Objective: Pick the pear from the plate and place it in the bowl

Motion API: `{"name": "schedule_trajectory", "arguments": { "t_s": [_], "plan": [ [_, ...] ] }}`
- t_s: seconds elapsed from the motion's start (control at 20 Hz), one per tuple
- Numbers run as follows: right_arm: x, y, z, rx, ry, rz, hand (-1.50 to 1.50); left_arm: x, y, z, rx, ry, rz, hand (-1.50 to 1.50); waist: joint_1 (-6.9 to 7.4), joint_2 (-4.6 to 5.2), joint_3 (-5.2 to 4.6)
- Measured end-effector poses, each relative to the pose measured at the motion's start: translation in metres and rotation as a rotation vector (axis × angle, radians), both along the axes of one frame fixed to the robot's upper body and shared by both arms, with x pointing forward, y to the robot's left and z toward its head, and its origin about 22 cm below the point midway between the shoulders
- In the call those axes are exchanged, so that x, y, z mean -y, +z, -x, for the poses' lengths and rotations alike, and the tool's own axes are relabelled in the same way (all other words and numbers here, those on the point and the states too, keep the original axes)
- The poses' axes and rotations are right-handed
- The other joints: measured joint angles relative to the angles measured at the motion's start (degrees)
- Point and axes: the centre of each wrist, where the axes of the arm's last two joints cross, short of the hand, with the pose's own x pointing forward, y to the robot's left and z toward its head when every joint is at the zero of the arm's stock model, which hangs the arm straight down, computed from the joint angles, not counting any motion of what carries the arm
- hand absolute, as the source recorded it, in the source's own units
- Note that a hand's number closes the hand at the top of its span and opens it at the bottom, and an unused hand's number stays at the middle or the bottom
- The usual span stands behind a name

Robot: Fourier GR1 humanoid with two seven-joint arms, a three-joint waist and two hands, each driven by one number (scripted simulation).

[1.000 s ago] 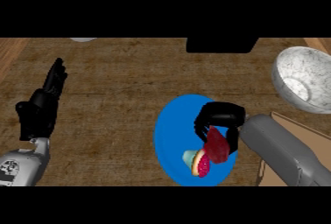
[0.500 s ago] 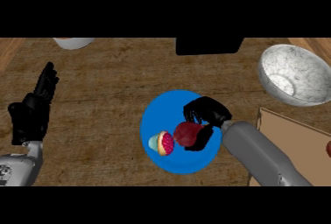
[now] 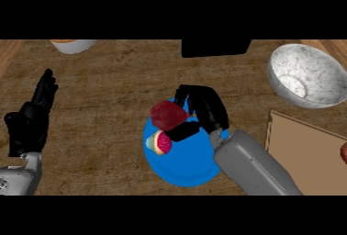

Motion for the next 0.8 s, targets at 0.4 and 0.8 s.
{"name": "schedule_trajectory", "arguments": {
  "t_s": [0.4,0.8],
  "plan": [
    [0.043,0.063,0.032,0.118,-0.325,-0.010,1.50,0.007,0.007,-0.003,0.012,-0.023,0.008,0.00,1.56,1.11,0.13],
    [0.128,0.089,0.027,0.196,-0.539,-0.081,1.50,0.021,0.013,-0.009,0.036,-0.068,0.009,0.00,4.04,2.12,0.23]
  ]
}}
